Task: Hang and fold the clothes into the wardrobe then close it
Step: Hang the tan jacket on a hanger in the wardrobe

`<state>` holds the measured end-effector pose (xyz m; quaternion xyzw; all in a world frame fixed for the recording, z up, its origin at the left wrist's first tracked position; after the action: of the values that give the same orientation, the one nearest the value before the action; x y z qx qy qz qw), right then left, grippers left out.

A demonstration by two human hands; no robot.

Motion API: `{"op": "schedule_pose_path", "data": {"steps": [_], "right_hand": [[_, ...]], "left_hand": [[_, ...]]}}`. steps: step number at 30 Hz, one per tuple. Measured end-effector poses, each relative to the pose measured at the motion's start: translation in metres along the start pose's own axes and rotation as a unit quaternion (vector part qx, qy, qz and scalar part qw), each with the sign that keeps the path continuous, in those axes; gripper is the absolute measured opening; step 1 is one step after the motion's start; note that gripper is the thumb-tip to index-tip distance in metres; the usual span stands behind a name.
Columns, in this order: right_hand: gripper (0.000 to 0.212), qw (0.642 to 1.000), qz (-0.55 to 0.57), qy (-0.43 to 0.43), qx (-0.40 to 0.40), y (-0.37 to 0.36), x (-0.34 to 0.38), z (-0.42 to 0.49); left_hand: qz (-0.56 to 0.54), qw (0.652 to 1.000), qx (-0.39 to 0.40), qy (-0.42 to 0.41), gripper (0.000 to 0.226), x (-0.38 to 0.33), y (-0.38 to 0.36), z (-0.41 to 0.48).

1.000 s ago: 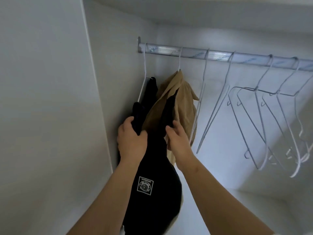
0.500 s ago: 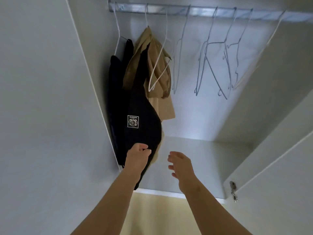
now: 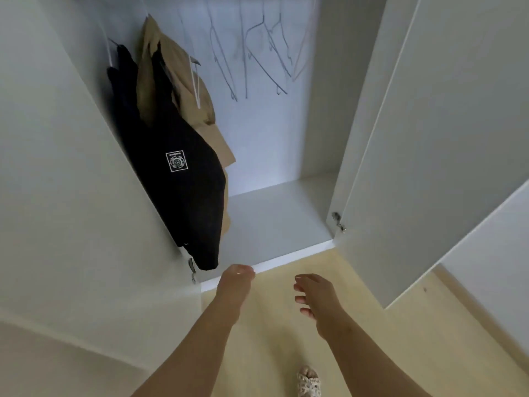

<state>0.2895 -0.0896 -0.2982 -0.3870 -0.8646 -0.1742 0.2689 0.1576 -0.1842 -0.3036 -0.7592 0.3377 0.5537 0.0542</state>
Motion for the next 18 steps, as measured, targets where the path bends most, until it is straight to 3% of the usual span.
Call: {"op": "schedule_pose_path", "data": {"steps": [5, 8, 11, 18], "right_hand": [[0.013, 0.993, 0.09, -0.05, -0.049, 0.058, -0.086, -0.034], [0.012, 0.985, 0.146, -0.069, -0.063, 0.1, -0.134, -0.059], [0.01, 0.973, 0.198, -0.071, -0.093, 0.153, -0.189, -0.09], [0.011, 0.911, 0.338, -0.108, -0.209, 0.285, -0.372, -0.193]], "left_hand": [[0.048, 0.986, 0.158, -0.023, 0.024, 0.018, -0.055, -0.074], [0.059, 0.972, 0.222, -0.046, 0.011, 0.02, -0.091, -0.128], [0.08, 0.961, 0.254, -0.067, 0.015, 0.033, -0.137, -0.18], [0.155, 0.896, 0.408, -0.076, 0.015, 0.094, -0.263, -0.361]]}}
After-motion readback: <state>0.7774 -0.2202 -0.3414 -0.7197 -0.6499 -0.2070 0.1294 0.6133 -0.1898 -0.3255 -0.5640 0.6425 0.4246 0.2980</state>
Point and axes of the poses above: each hand's wrist, its own z-axis towards the middle knuckle, its own y-axis out of the back of the hand, x = y × z, the point moved 2 cm from there along z, towards the middle knuckle, and after that the axes turned 15 degrees about -y, right-handed, at the moved point
